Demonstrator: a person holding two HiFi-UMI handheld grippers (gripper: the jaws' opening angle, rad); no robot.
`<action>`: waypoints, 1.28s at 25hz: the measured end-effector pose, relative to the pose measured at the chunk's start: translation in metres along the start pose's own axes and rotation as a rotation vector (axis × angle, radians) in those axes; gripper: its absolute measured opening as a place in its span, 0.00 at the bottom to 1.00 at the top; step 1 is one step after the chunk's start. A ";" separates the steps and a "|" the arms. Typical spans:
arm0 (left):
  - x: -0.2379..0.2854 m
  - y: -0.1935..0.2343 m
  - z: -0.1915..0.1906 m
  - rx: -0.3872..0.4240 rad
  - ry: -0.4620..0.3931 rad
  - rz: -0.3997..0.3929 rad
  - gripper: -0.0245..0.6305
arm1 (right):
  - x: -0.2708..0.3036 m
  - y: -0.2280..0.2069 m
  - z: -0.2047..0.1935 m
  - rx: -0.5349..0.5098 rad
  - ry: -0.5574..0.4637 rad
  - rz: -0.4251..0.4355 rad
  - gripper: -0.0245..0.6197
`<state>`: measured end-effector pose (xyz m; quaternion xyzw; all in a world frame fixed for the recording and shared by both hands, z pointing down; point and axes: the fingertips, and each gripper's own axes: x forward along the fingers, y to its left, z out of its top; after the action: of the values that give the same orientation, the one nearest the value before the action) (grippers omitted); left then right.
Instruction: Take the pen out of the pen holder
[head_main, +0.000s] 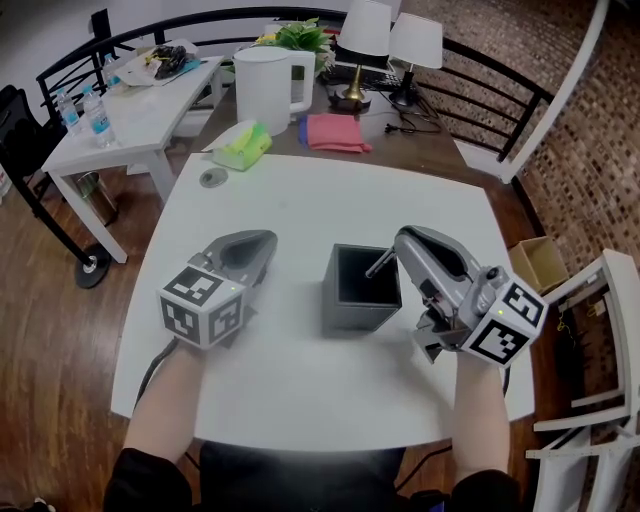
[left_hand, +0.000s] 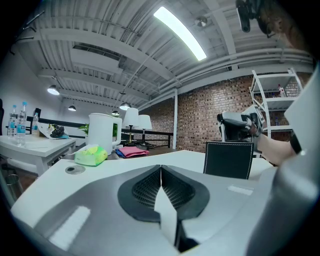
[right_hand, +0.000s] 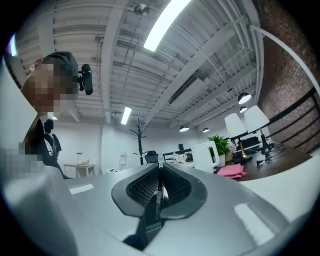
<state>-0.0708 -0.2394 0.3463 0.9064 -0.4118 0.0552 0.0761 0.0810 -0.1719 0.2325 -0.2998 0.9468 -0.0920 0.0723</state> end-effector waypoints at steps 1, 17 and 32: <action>0.000 0.000 0.000 0.000 0.000 0.000 0.04 | -0.001 0.004 0.009 -0.024 -0.014 0.002 0.10; 0.000 0.002 0.000 -0.001 0.002 0.003 0.04 | -0.077 -0.034 0.082 -0.051 -0.112 -0.201 0.10; 0.000 0.002 -0.001 -0.004 0.001 0.020 0.04 | -0.043 -0.134 -0.100 0.482 0.345 -0.395 0.12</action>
<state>-0.0726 -0.2405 0.3476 0.9021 -0.4208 0.0554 0.0777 0.1714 -0.2414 0.3621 -0.4313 0.8199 -0.3744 -0.0393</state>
